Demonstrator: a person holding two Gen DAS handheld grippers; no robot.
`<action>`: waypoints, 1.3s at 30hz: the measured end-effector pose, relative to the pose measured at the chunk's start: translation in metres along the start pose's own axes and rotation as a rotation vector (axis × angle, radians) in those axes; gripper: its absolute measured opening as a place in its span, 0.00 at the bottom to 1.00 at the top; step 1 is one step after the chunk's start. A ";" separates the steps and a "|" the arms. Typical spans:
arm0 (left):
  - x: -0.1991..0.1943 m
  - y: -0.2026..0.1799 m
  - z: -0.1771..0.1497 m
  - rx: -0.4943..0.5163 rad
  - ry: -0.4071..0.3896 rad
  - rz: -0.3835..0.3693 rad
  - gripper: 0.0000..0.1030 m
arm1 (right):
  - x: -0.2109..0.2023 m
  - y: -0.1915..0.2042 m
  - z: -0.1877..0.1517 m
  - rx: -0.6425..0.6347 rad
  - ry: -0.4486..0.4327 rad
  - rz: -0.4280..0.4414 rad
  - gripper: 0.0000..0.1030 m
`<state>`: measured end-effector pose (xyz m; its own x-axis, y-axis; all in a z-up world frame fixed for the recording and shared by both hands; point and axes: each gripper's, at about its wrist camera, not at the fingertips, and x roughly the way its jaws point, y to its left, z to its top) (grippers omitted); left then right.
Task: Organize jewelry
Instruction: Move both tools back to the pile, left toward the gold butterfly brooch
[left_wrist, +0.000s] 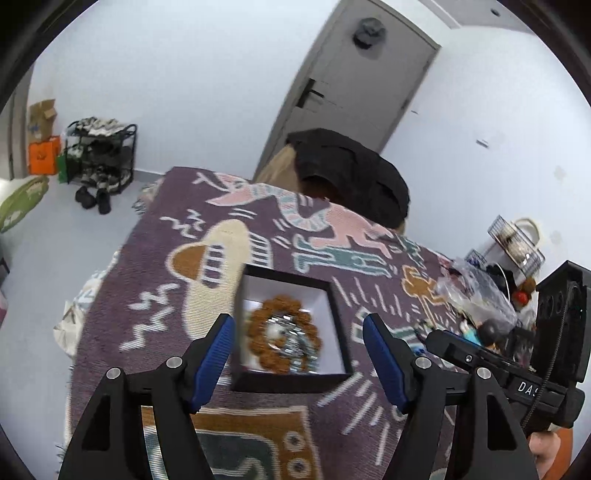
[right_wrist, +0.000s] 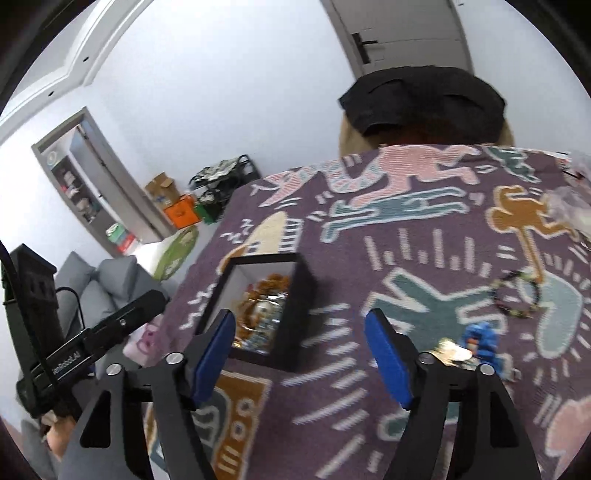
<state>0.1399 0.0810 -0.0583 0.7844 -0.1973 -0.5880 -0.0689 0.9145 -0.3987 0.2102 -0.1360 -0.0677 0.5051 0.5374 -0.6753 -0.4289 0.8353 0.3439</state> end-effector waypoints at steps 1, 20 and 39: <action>0.002 -0.006 -0.002 0.011 0.003 -0.004 0.71 | -0.005 -0.006 -0.002 0.001 -0.003 -0.015 0.71; 0.045 -0.103 -0.027 0.174 0.075 -0.098 0.70 | -0.057 -0.112 -0.021 0.107 -0.032 -0.137 0.72; 0.124 -0.151 -0.065 0.334 0.275 -0.063 0.60 | -0.059 -0.180 -0.041 0.242 -0.025 -0.146 0.72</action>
<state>0.2075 -0.1046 -0.1165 0.5841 -0.3021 -0.7534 0.2127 0.9527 -0.2170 0.2270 -0.3225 -0.1163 0.5682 0.4097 -0.7137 -0.1609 0.9058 0.3919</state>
